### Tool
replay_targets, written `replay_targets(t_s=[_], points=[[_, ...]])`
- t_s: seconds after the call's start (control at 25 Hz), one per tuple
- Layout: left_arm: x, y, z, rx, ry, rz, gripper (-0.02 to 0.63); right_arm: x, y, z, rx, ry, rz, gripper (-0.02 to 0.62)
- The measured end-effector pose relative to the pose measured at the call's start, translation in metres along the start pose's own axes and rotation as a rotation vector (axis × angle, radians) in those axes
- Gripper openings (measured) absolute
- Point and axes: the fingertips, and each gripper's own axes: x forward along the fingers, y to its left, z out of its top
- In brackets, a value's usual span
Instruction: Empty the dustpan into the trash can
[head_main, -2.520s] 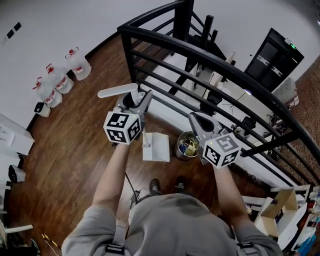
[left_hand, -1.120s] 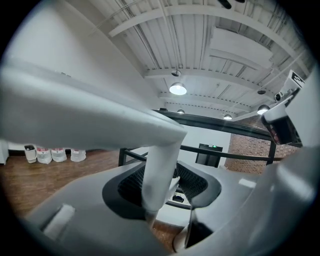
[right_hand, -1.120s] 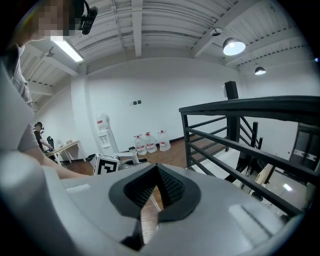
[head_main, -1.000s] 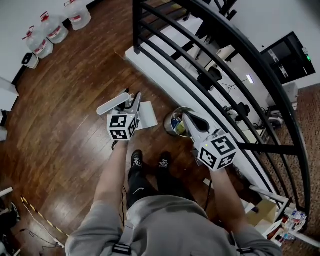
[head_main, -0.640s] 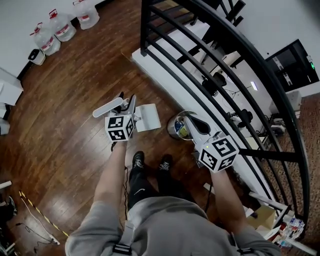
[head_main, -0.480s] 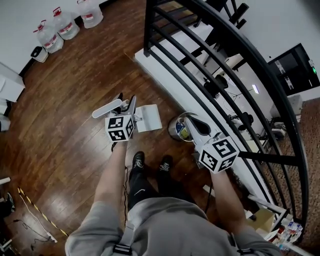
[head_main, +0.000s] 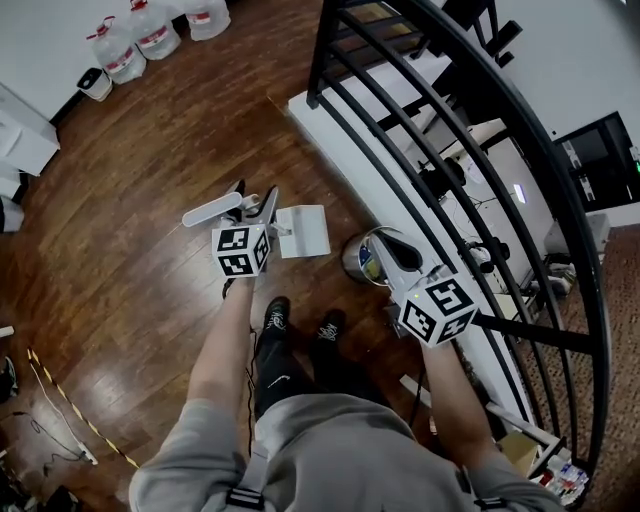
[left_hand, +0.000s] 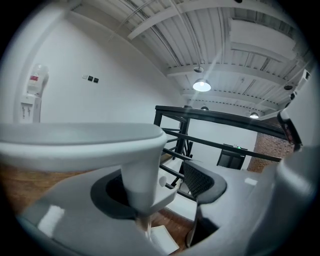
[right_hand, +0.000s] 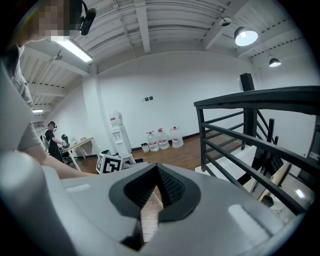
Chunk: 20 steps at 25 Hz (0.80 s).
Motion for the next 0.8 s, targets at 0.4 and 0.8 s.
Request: replay_targets(t_s=[0.4, 0.8], points=[[0.0, 0.016, -0.001, -0.001, -0.014, 0.051, 0.376, 0.006, 0.001, -0.005, 0.01, 0.009, 0.004, -0.002], [-0.032, 0.015, -0.035, -0.026, 0.102, 0.093, 0.391, -0.004, -0.006, -0.001, 0.038, -0.027, -0.023, -0.002]])
